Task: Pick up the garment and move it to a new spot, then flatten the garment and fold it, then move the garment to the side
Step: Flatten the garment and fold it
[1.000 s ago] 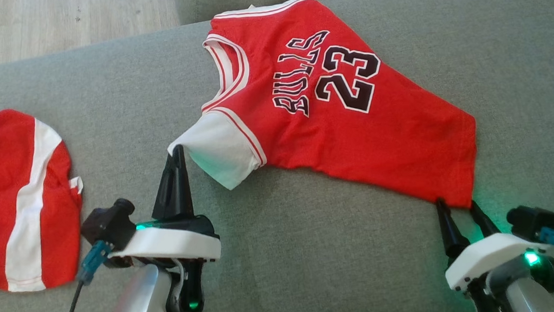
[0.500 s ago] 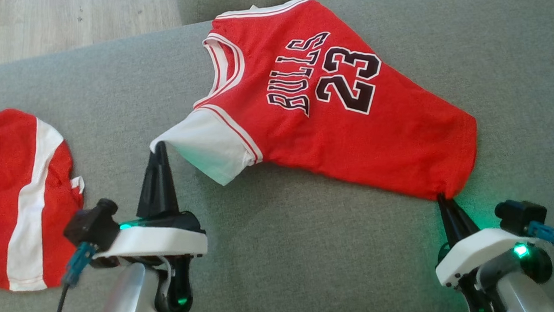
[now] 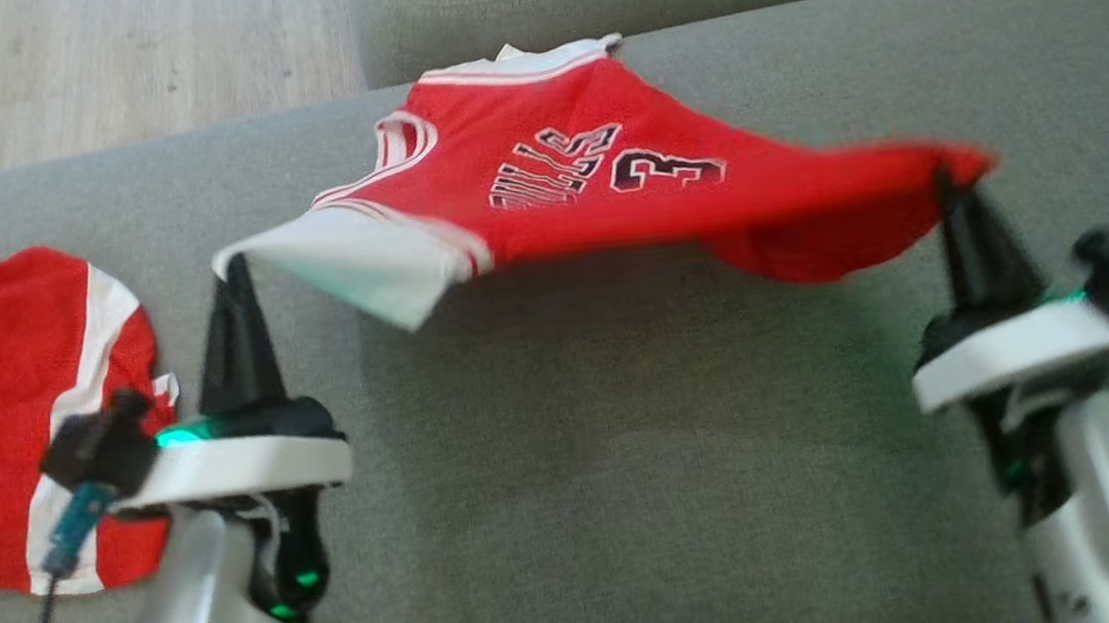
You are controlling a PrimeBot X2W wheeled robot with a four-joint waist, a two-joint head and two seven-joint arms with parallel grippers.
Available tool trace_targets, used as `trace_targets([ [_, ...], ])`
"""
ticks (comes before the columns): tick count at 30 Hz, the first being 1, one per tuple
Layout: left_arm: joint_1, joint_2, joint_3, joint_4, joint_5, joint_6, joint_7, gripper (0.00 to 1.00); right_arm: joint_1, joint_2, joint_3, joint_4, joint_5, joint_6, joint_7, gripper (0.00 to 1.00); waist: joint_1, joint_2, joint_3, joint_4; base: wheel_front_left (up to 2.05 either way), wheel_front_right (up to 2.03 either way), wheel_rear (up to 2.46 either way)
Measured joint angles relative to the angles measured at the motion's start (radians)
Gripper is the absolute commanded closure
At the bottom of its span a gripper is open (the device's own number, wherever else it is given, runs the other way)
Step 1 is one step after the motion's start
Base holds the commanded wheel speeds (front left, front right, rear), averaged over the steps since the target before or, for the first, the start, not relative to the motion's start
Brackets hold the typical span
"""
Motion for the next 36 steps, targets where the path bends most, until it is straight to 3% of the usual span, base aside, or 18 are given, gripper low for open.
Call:
trace_targets([
  [7,-0.065,0.022,0.063,-0.093,-0.070,-0.002,0.031,1.00,-0.113,-0.091,-0.005,-0.161,-0.018,0.000,0.067,1.00,0.0000,0.0000,-0.046,0.000,0.00,0.00,0.00],
  [13,-0.145,0.025,0.104,-0.241,-0.132,0.028,0.105,1.00,-0.207,-0.149,0.000,-0.238,-0.018,0.000,0.122,1.00,-0.0001,0.0000,-0.089,0.002,0.00,0.00,0.00],
  [24,-0.257,0.109,0.115,-0.554,-0.137,0.156,0.333,1.00,-0.231,-0.154,-0.016,-0.439,0.013,0.000,0.317,1.00,-0.0001,0.0000,-0.115,0.021,0.00,0.00,0.00],
  [27,-0.266,0.140,0.111,-0.565,-0.123,0.181,0.392,1.00,-0.214,-0.139,-0.020,-0.482,0.014,0.000,0.369,1.00,-0.0001,0.0000,-0.100,0.020,0.00,0.00,0.00],
  [32,-0.303,0.182,0.094,-0.507,-0.115,0.178,0.464,1.00,-0.218,-0.128,-0.012,-0.470,0.008,0.000,0.426,1.00,0.0000,0.0000,-0.050,0.015,0.00,0.00,0.00],
  [36,-0.446,0.219,0.070,-0.354,-0.099,0.138,0.498,1.00,-0.333,-0.126,0.004,-0.340,0.014,0.000,0.458,1.00,0.0001,0.0000,0.034,0.008,0.00,0.00,0.00],
])
